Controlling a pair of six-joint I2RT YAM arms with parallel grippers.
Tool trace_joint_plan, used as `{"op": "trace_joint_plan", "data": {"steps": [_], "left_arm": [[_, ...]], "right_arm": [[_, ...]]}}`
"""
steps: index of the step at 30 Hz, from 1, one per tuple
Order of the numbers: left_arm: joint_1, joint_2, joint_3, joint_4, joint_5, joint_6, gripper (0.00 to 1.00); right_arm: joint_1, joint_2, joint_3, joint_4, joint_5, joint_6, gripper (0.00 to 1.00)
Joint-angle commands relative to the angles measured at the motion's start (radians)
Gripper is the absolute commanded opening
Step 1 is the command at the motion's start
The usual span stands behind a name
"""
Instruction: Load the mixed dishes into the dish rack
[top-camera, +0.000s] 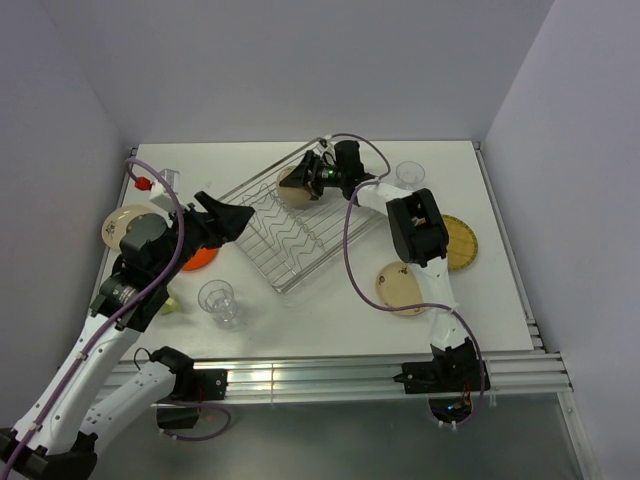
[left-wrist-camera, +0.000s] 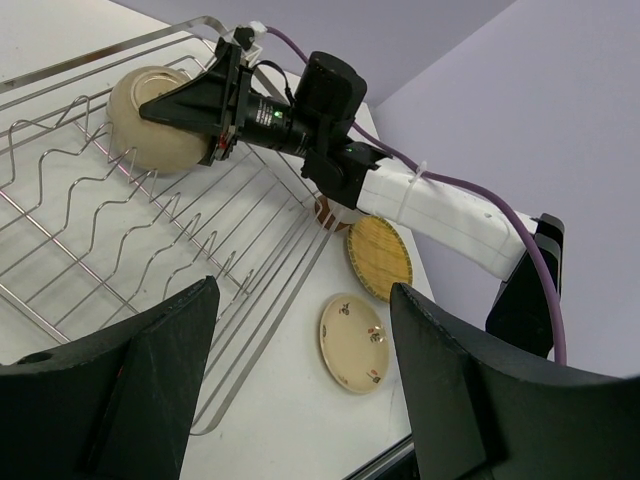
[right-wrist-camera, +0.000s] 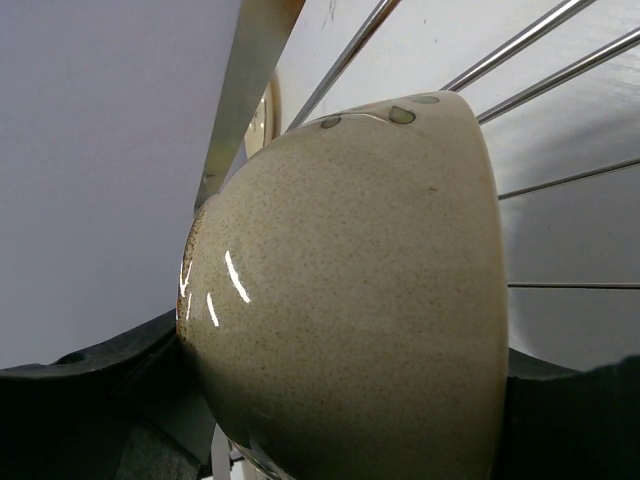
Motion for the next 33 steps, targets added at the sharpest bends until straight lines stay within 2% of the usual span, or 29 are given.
{"op": "trace_joint_plan", "data": {"steps": [1,4,5,9,13,27,33], "left_arm": [[0.002,-0.007,0.012,0.019,-0.009,-0.003,0.76],[0.002,-0.002,0.016,0.019,-0.009,0.001,0.76],[0.002,-0.001,0.016,0.021,-0.008,0.001,0.76],[0.002,-0.002,0.01,0.033,-0.005,0.001,0.76],[0.002,-0.015,-0.002,0.039,-0.005,-0.002,0.76],[0.002,-0.082,-0.046,0.083,0.009,0.001,0.76],[0.002,-0.102,-0.049,0.077,0.032,-0.002,0.76]], "right_arm": [[0.003,-0.009,0.068,0.082,0.026,0.035,0.55],[0.003,-0.009,0.065,0.057,0.036,0.034,0.6],[0.003,-0.011,0.065,0.051,0.042,0.028,0.66],[0.0,-0.026,0.054,0.024,0.054,0.012,0.78],[-0.011,-0.042,0.039,-0.013,0.068,-0.014,1.0],[-0.053,-0.184,-0.013,-0.331,0.215,-0.193,1.0],[-0.066,-0.194,-0.047,-0.333,0.201,-0.189,1.0]]}}
